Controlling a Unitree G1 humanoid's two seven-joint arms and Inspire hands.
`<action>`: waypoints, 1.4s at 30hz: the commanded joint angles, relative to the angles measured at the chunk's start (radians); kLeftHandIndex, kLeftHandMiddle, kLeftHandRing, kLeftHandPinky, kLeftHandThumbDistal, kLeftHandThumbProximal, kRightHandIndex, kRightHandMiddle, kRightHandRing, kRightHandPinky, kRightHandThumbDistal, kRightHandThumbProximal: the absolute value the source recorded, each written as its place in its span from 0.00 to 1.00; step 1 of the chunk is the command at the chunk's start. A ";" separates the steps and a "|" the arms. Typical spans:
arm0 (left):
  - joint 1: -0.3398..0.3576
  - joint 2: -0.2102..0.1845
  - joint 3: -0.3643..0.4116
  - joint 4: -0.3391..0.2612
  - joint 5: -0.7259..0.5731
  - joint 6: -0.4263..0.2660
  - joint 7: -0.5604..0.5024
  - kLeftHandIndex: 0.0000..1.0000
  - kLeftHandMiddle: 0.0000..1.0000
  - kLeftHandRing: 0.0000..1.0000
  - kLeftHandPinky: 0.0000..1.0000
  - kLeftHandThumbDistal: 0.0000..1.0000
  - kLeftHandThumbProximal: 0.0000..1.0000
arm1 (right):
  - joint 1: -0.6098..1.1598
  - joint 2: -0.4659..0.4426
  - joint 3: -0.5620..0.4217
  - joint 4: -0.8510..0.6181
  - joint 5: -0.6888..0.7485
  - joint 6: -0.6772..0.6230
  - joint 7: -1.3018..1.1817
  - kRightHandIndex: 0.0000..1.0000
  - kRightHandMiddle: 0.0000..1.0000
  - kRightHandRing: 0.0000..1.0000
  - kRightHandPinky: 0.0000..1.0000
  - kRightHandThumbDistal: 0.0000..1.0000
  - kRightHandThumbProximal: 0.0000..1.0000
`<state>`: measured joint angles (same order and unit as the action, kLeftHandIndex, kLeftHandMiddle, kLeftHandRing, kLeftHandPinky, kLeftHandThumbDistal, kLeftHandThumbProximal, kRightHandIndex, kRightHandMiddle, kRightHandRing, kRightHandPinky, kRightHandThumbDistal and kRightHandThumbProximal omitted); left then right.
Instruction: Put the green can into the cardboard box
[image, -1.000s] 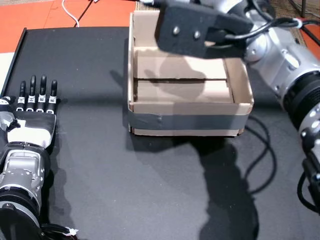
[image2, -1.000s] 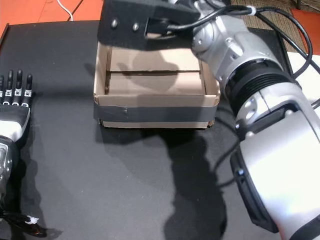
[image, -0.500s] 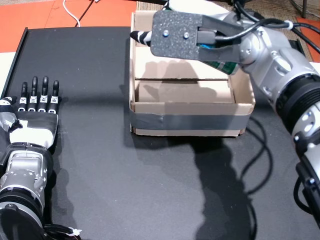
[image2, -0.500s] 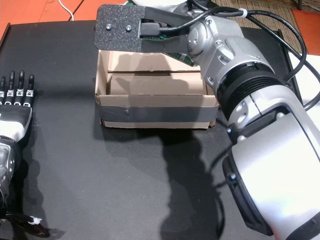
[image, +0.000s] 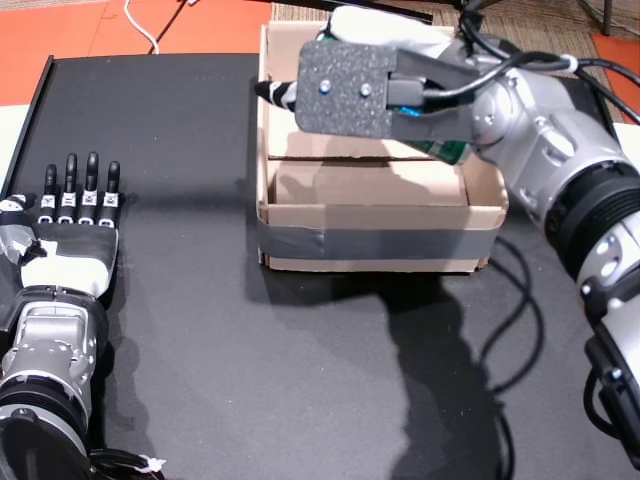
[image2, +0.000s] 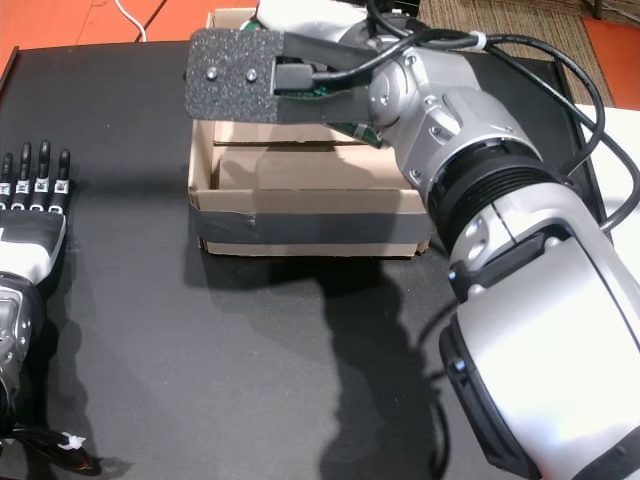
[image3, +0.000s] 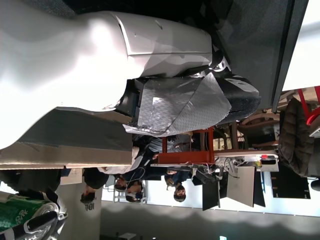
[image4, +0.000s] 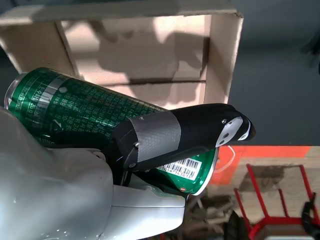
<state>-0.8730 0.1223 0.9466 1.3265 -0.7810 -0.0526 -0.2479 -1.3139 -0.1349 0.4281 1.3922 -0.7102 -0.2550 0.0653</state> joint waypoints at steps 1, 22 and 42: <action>0.014 -0.006 0.000 0.009 -0.005 0.000 0.007 0.71 0.72 0.82 0.91 0.00 1.00 | 0.000 -0.014 0.010 -0.002 -0.004 -0.008 -0.007 0.32 0.28 0.35 0.55 0.54 0.71; 0.015 0.002 -0.005 0.009 0.002 0.004 0.003 0.74 0.74 0.84 0.95 0.00 1.00 | -0.022 0.000 -0.032 -0.003 0.057 0.055 0.187 0.71 0.68 0.72 0.73 1.00 0.72; 0.016 0.012 -0.009 0.010 0.005 0.009 0.006 0.72 0.74 0.85 0.96 0.00 1.00 | -0.070 -0.191 -0.062 -0.096 0.078 -0.351 -0.184 0.58 0.63 0.71 0.79 0.80 0.62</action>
<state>-0.8729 0.1258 0.9411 1.3268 -0.7782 -0.0491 -0.2446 -1.3773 -0.2927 0.3737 1.3128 -0.6338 -0.5739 -0.0706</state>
